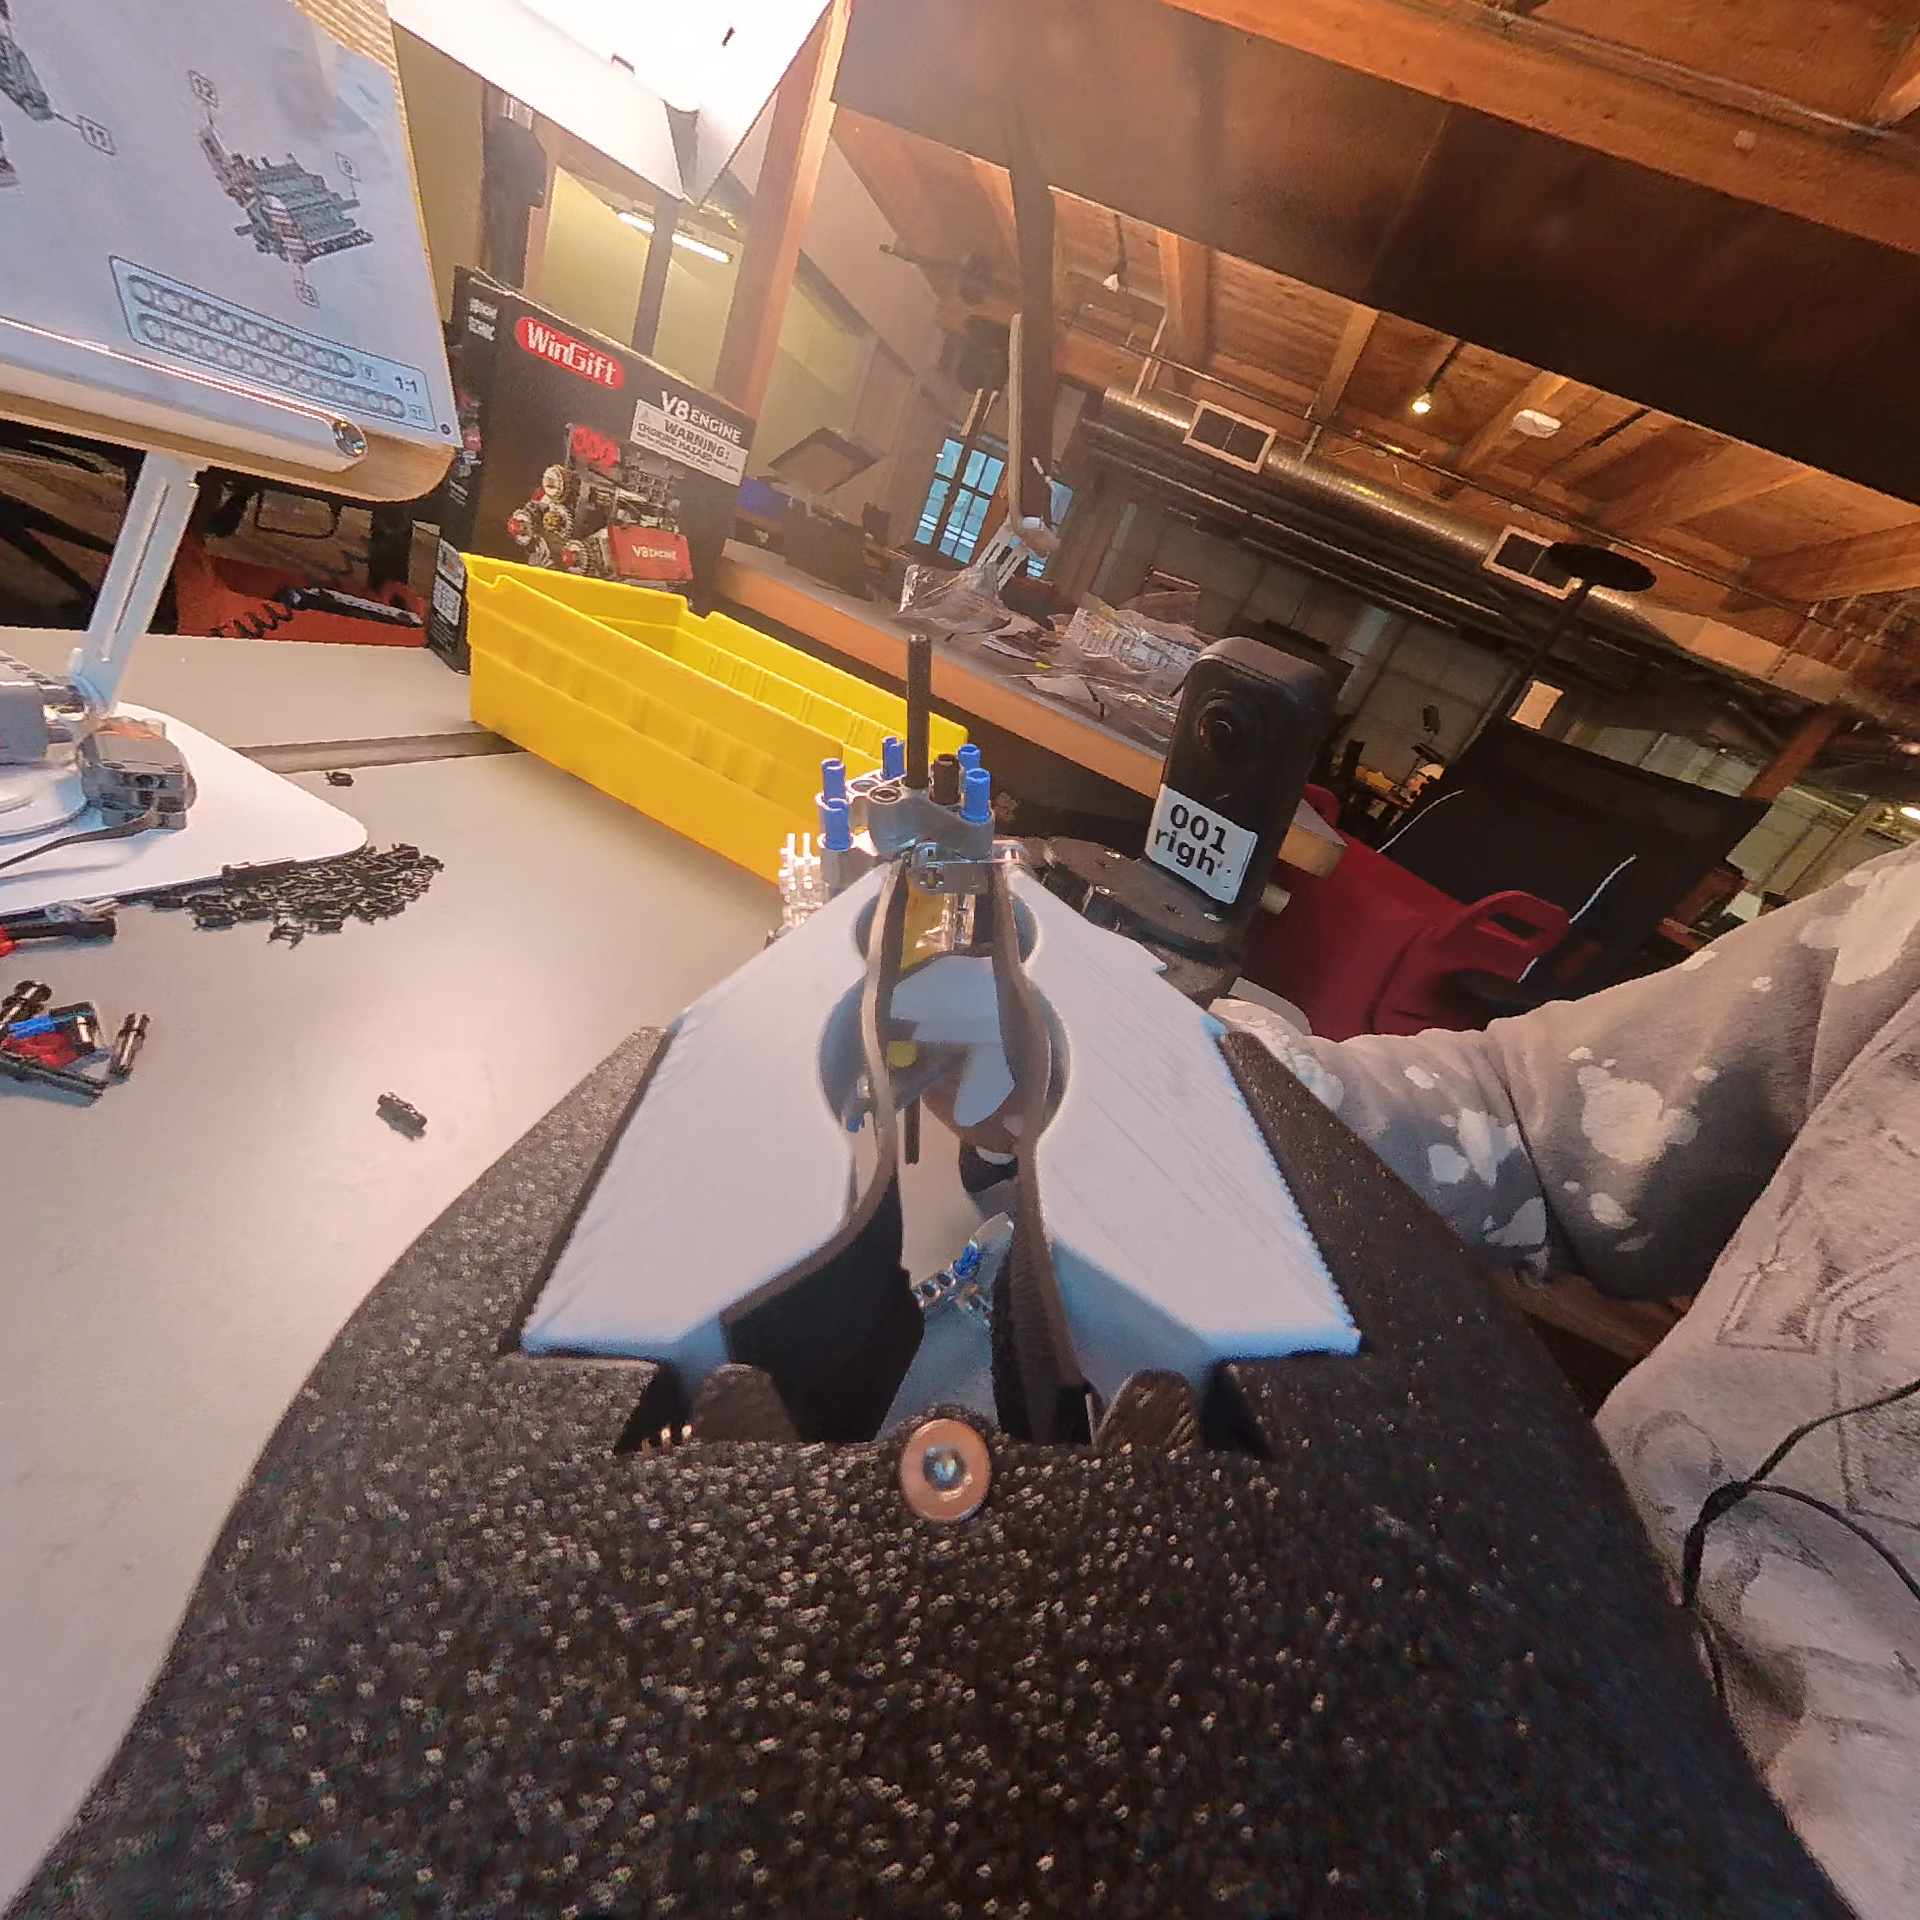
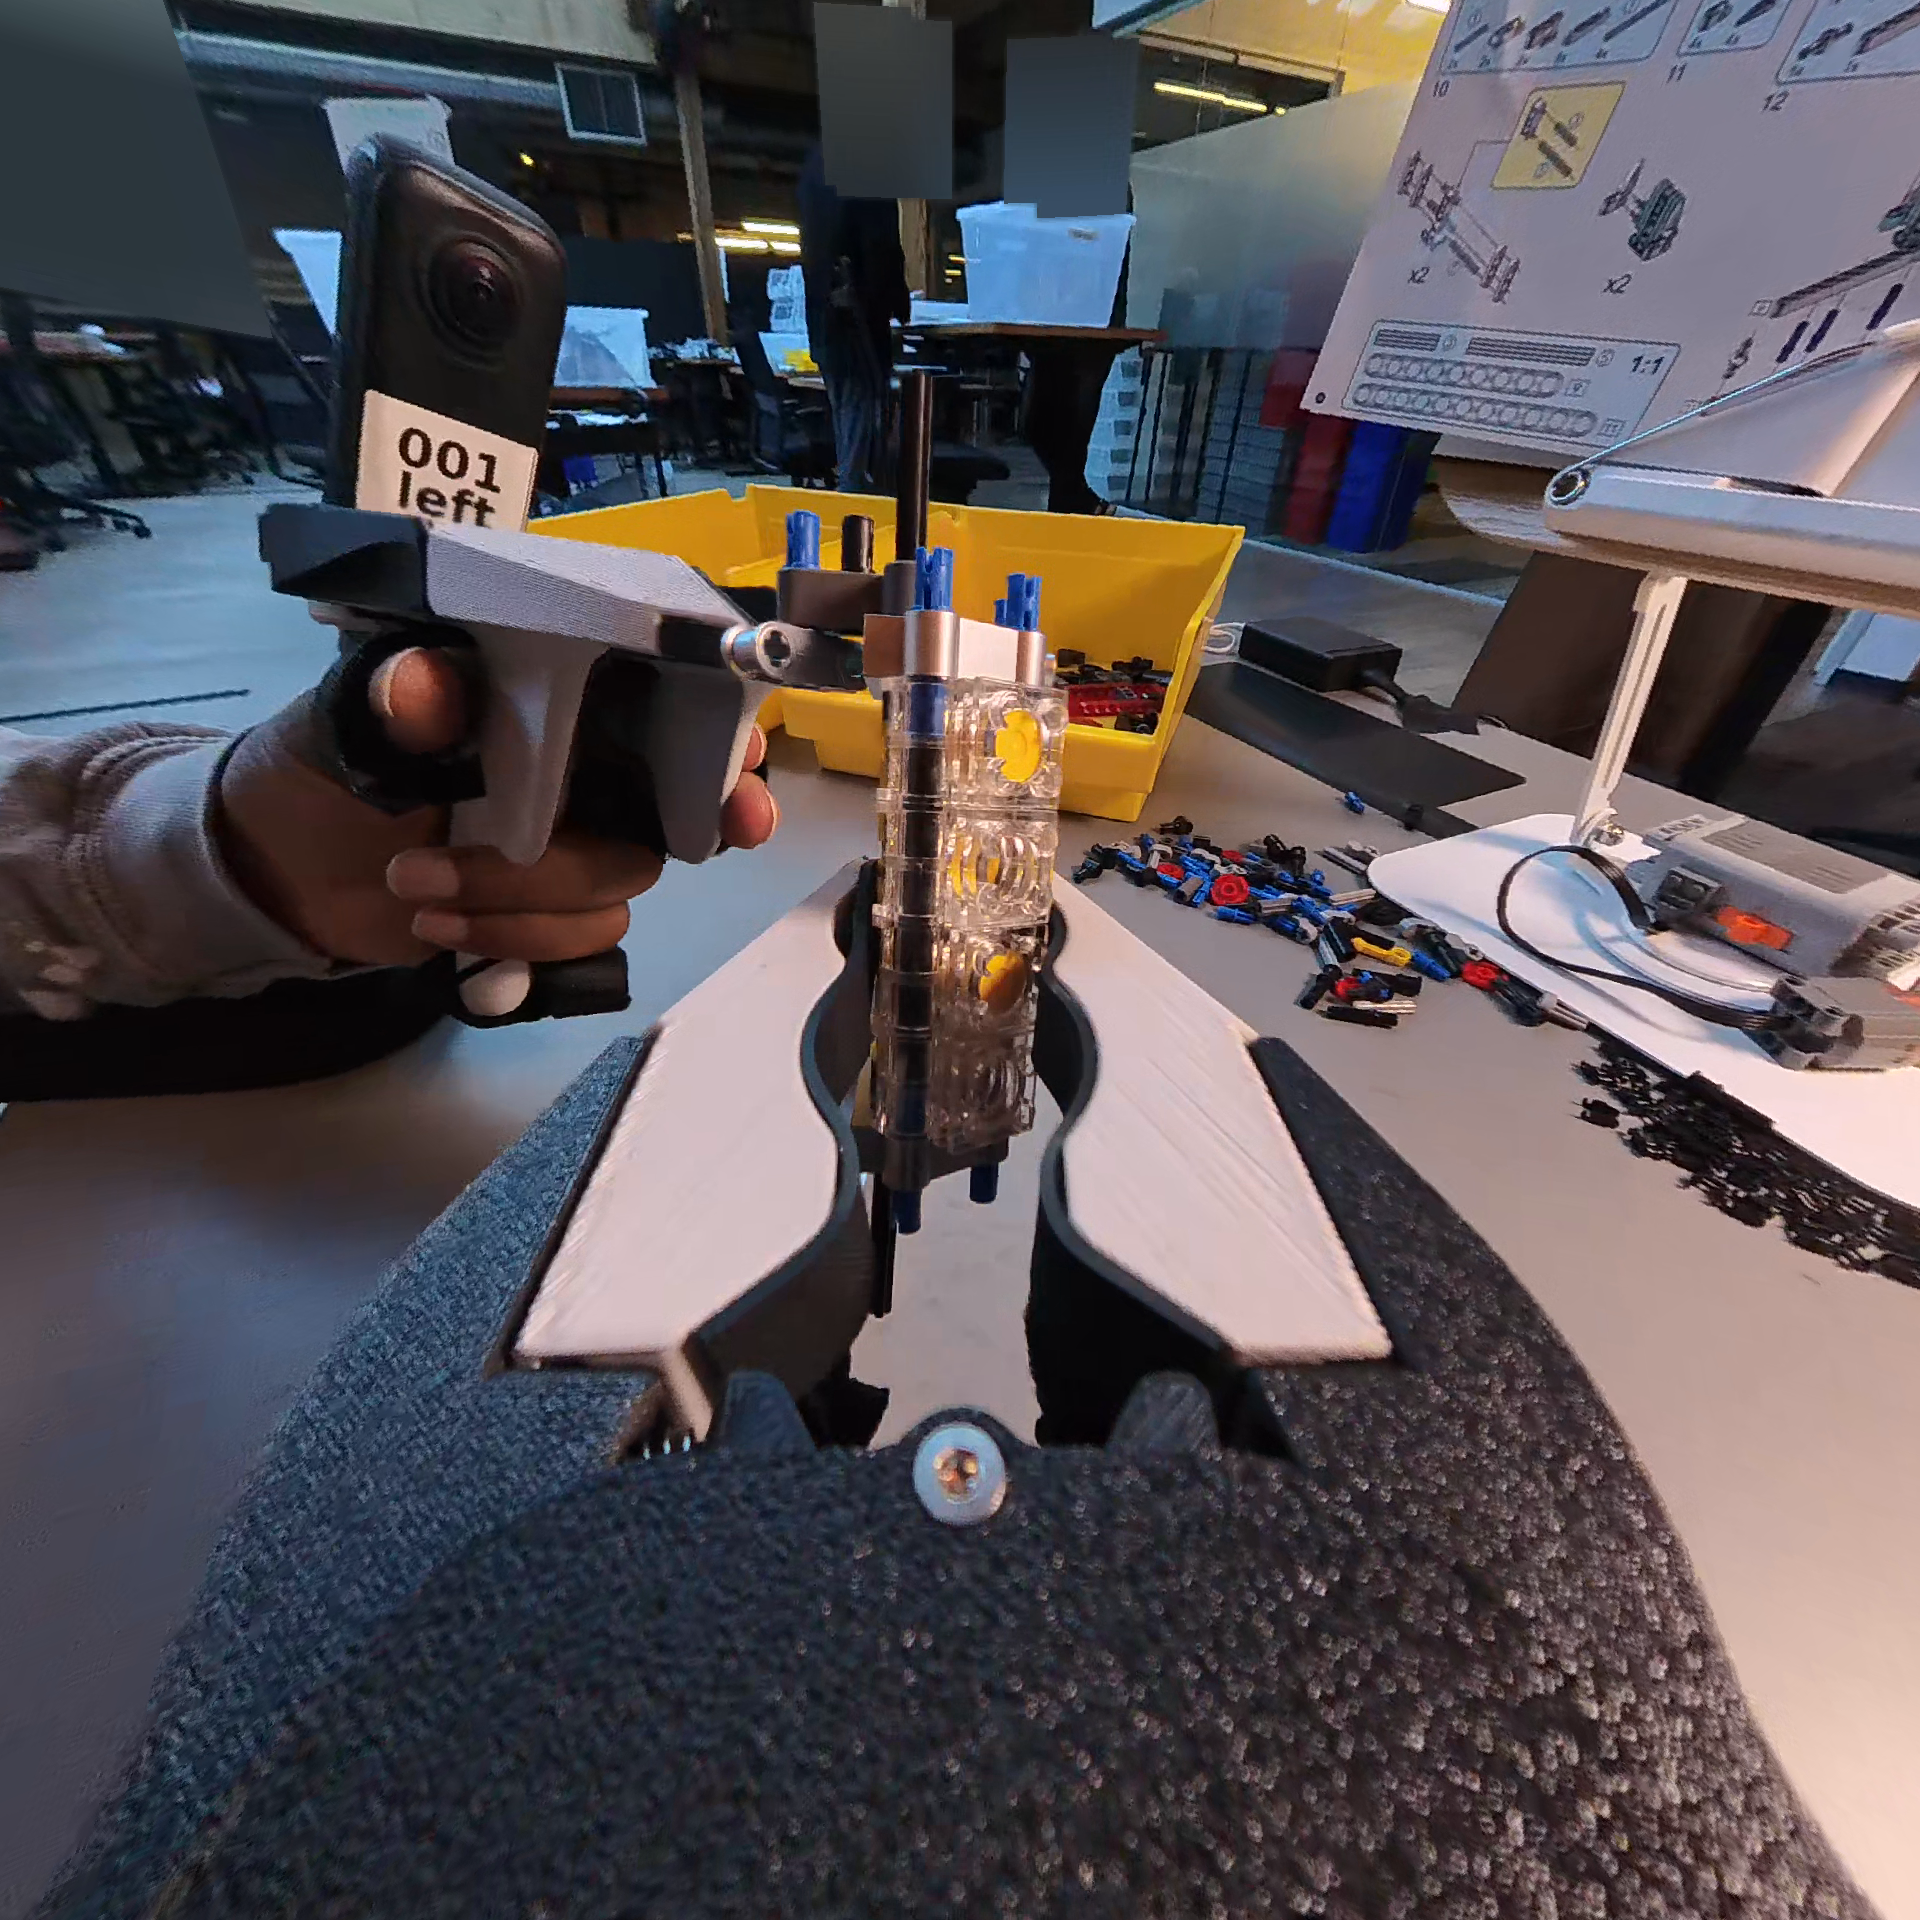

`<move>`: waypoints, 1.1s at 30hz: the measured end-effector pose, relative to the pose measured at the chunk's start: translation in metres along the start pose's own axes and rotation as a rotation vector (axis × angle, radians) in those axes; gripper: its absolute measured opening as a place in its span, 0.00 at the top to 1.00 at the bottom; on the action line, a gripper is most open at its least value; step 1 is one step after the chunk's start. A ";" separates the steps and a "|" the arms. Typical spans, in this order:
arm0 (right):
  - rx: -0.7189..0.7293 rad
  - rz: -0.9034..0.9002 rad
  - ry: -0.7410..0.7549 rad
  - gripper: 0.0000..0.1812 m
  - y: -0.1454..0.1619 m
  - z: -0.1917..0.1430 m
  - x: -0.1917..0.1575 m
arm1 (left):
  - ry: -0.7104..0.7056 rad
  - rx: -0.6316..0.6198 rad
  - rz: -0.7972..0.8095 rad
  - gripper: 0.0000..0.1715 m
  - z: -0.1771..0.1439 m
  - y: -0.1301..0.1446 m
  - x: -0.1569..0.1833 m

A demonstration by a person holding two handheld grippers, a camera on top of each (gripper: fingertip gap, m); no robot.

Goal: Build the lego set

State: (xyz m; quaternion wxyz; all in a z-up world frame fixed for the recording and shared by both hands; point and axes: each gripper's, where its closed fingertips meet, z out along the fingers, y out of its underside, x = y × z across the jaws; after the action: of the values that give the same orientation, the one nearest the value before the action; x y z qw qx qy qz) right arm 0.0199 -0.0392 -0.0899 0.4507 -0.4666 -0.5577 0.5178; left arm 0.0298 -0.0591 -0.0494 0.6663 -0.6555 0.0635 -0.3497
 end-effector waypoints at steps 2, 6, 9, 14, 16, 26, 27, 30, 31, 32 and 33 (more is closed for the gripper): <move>-0.008 -0.011 0.022 0.87 0.001 0.000 0.001 | -0.014 -0.015 0.014 0.93 0.001 0.003 -0.001; -0.043 -0.068 0.082 0.87 0.005 0.002 0.004 | -0.015 -0.018 0.011 0.93 0.003 0.004 0.001; -0.056 -0.121 0.130 0.87 0.004 0.001 0.008 | -0.032 -0.010 -0.004 0.92 0.002 0.003 -0.002; -0.086 -0.196 0.206 0.87 0.001 0.000 0.013 | -0.032 0.004 -0.018 0.93 0.002 0.001 -0.003; -0.115 -0.216 0.213 0.88 0.006 0.002 0.011 | -0.028 -0.003 -0.018 0.87 0.004 0.002 -0.001; -0.130 -0.227 0.227 0.87 0.009 0.002 0.014 | -0.083 -0.044 0.042 0.88 0.004 0.005 -0.006; -0.134 -0.239 0.238 0.87 0.009 0.002 0.015 | -0.090 -0.047 0.047 0.88 0.004 0.006 -0.006; -0.137 -0.268 0.261 0.87 0.009 0.002 0.017 | -0.100 -0.049 0.061 0.88 0.004 0.006 -0.007; -0.137 -0.277 0.267 0.87 0.009 0.001 0.017 | -0.101 -0.050 0.063 0.88 0.004 0.006 -0.007; -0.142 -0.291 0.277 0.87 0.009 0.001 0.018 | -0.102 -0.052 0.063 0.88 0.004 0.007 -0.008; -0.147 -0.310 0.288 0.87 0.009 0.001 0.019 | -0.105 -0.054 0.066 0.88 0.003 0.007 -0.008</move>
State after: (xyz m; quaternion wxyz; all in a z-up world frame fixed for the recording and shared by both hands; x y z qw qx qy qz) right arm 0.0168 -0.0198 -0.0987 0.5647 -0.4762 -0.5889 0.3281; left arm 0.0283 -0.0525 -0.0588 0.6619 -0.6883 0.0593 -0.2907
